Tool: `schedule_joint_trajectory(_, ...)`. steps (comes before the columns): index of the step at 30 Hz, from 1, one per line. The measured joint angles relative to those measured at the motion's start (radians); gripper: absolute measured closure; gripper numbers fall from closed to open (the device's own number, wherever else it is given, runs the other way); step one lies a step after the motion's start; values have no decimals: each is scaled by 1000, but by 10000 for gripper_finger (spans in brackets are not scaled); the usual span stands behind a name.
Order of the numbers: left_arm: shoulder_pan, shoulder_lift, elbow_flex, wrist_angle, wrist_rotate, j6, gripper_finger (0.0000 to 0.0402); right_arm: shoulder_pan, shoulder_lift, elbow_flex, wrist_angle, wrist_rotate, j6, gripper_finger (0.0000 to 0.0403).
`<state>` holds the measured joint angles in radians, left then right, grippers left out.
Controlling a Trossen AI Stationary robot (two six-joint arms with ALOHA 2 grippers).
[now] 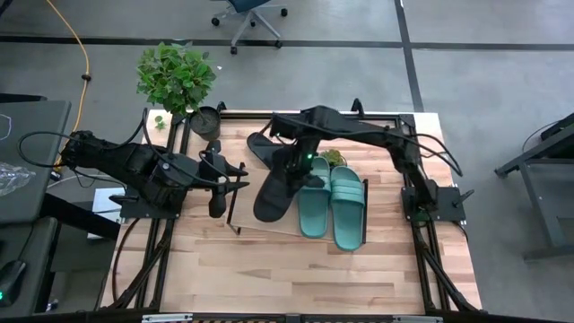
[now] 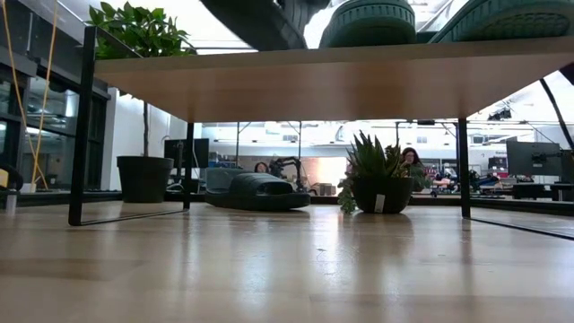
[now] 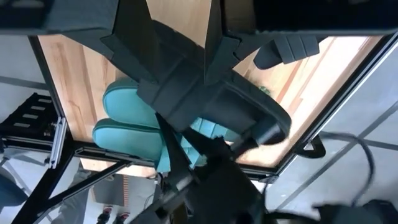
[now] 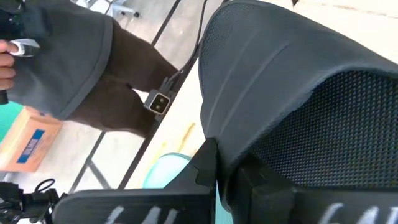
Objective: Pick and place slides into the shelf
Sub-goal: Put the bottom black slipper on the shelf
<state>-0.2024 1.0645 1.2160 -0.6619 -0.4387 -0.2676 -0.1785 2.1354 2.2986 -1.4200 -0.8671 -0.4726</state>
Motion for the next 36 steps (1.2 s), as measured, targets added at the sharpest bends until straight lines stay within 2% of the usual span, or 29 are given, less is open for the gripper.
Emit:
schedule_joint_trajectory(9, 0, 0, 0, -23, 0, 0, 291, 33, 63, 0, -20, 0, -25, 403)
schedule_joint_trajectory(15, 0, 0, 0, -28, 1, 0, 291, 36, 64, 0, -34, 3, -26, 403)
schedule_joint_trajectory(19, 0, 0, 0, -29, 1, 0, 291, 35, 64, 0, -58, 64, -34, 403)
schedule_joint_trajectory(36, 0, 0, 0, -29, 4, 0, 291, 36, 64, 0, -69, 82, -25, 403)
